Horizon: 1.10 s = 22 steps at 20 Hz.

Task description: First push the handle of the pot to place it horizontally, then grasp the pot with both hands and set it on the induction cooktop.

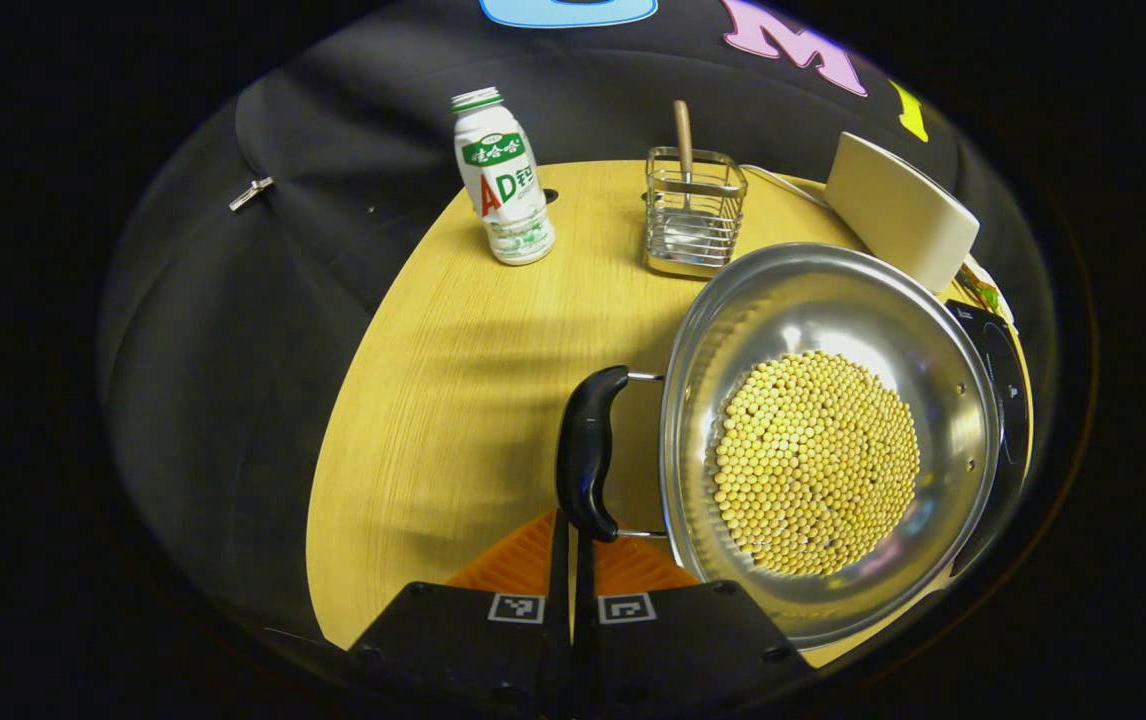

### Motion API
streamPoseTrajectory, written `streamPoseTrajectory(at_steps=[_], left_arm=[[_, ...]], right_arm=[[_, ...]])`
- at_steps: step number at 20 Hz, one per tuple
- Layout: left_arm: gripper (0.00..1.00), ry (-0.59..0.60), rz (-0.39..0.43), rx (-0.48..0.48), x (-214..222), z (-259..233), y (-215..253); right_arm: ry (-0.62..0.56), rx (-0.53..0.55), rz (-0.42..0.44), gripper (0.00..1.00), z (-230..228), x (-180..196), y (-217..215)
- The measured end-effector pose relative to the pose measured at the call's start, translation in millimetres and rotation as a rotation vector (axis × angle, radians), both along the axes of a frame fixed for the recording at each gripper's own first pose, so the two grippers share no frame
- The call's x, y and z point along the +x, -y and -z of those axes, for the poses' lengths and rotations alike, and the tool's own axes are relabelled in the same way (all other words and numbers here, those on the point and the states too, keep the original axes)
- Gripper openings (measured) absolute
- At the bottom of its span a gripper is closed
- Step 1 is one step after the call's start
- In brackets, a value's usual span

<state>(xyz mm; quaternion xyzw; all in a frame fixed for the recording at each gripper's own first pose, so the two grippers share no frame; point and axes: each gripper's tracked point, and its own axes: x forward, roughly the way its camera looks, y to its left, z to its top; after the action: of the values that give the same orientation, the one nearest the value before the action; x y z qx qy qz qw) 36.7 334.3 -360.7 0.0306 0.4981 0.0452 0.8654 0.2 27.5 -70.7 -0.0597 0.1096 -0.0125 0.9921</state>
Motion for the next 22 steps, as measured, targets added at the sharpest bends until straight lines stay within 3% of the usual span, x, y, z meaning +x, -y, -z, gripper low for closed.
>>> streamPoseTrajectory(at_steps=[4, 9, 12, 16, 19, 20, 22], left_arm=[[0.05, -0.001, 0.018, 0.002, -1.7, -2.3, 2.4], [0.05, 0.058, -0.015, 0.034, -5.5, -6.3, -10.6], [0.05, 0.168, -0.064, 0.049, -5.3, -20.3, -19.3], [0.08, 0.339, -0.031, 0.021, 2.1, -54.1, -15.5], [0.46, 0.446, -0.002, -0.068, 14.7, -76.1, 2.3], [0.55, 0.474, 0.015, -0.109, 17.5, -83.2, 10.0], [0.84, 0.495, 0.046, -0.153, 23.9, -85.5, 21.1]], right_arm=[[-0.016, 0.022, 0.001, 0.98, 7.1, 5.7, -4.2], [-0.060, 0.069, -0.020, 0.98, 25.7, 16.1, -22.7], [-0.092, 0.088, -0.047, 0.98, 38.7, 22.7, -37.9], [-0.125, 0.106, -0.096, 0.98, 55.3, 34.7, -67.4], [-0.156, 0.128, -0.135, 0.98, 71.3, 42.0, -94.0], [-0.169, 0.136, -0.148, 0.98, 78.2, 44.4, -103.7], [-0.207, 0.165, -0.176, 0.98, 94.8, 47.1, -124.9]])
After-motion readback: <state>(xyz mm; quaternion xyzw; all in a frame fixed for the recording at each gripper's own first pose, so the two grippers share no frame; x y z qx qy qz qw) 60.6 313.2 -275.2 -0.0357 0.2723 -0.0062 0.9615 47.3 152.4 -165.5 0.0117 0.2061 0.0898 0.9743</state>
